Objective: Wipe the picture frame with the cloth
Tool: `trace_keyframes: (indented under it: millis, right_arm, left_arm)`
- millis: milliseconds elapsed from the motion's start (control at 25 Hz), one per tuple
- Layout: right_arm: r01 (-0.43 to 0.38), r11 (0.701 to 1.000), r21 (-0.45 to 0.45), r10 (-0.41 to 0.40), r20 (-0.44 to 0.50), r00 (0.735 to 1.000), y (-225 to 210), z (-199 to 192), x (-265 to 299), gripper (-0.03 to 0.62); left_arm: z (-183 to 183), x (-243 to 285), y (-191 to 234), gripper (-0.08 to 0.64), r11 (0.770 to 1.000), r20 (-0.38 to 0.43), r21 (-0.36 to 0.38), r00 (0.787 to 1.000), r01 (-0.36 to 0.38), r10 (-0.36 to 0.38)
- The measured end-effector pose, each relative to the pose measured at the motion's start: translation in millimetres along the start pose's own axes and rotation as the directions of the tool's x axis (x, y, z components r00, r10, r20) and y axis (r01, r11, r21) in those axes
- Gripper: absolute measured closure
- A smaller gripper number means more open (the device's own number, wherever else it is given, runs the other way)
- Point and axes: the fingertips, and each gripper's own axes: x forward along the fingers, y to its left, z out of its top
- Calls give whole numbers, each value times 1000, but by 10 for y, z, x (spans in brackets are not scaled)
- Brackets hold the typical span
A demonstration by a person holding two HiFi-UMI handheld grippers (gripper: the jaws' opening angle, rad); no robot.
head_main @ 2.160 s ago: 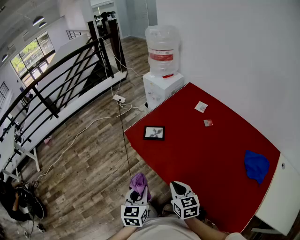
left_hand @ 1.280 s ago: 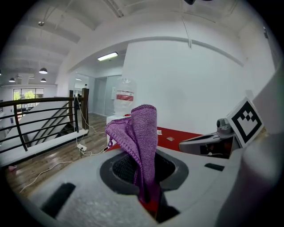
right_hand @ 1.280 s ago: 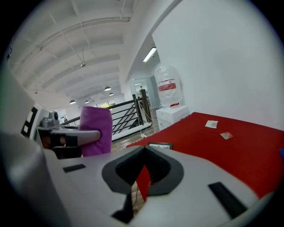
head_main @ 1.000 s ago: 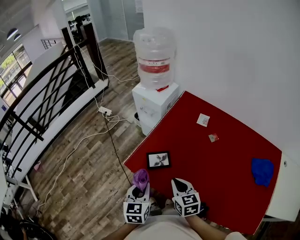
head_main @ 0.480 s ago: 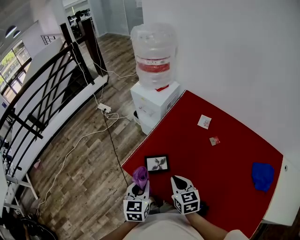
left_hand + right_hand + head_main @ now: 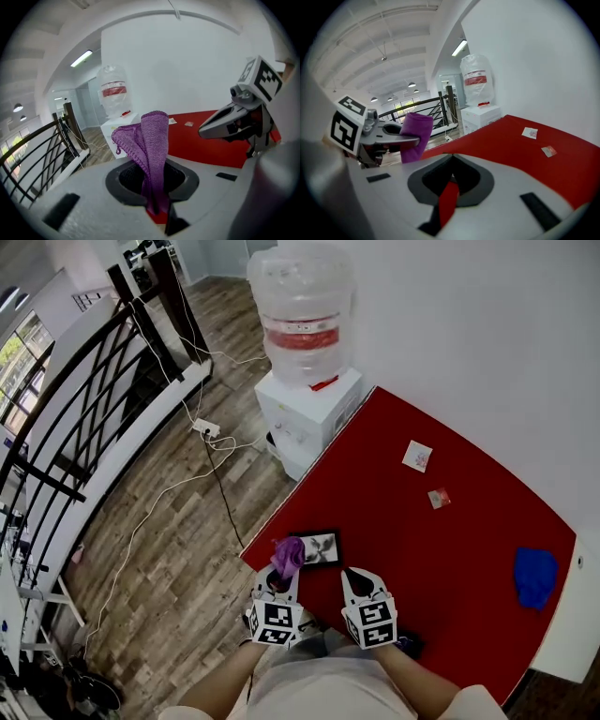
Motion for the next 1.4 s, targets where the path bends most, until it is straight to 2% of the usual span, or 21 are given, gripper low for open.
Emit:
trace_keyframes:
  millis: [80,160,240,320,400,440,520,760,920,1040,1120,1280,1400]
  right_arm:
    - [1,1000,8,-1,-2,1000,-4,-18,70,588]
    - [5,1000,12,-5,0,1000,-18,-30,122,588]
    - [7,1000,20,-7,-2,1000,-26,-65,147,588]
    - [6,1000,31,-5,-11,1000,-23,-124,146,588]
    - [3,999,37,-2,-20,1000,-12,-193,138,588]
    - [1,999,39,-1,-24,1000,-7,-226,137,588]
    - [-1,999,44,2,-31,1000,2,-276,137,588]
    - [-8,999,48,10,-37,999,-24,-325,126,588]
    - [-10,999,42,12,-39,999,-35,-316,136,588]
    - [-15,999,39,17,-38,999,-20,-323,157,588]
    - [-22,999,35,23,-39,999,4,-324,176,588]
    - [-40,999,26,41,-41,998,76,-332,184,588]
    - [-45,999,23,46,-46,998,102,-340,193,588]
  left_arm:
    - [-113,237,50,499,992,-61,122,998,27,-20]
    - [-285,517,112,499,963,-155,257,987,76,-36]
    - [-477,779,186,499,913,-261,386,965,135,-32]
    - [-623,983,258,499,842,-341,505,940,187,-3]
    - [-714,1133,300,500,769,-385,599,923,224,31]
    - [-743,1190,307,499,740,-397,630,917,238,43]
    - [-786,1278,307,499,708,-414,658,909,258,54]
    - [-871,1350,267,499,699,-441,661,895,274,67]
    - [-938,1191,190,499,666,-443,692,893,279,86]
    - [-1019,967,61,499,630,-445,722,889,286,106]
    - [-1079,821,-68,499,618,-444,729,891,295,98]
    - [-1186,616,-327,499,627,-443,711,895,319,47]
    - [-1177,563,-331,499,624,-437,717,898,310,56]
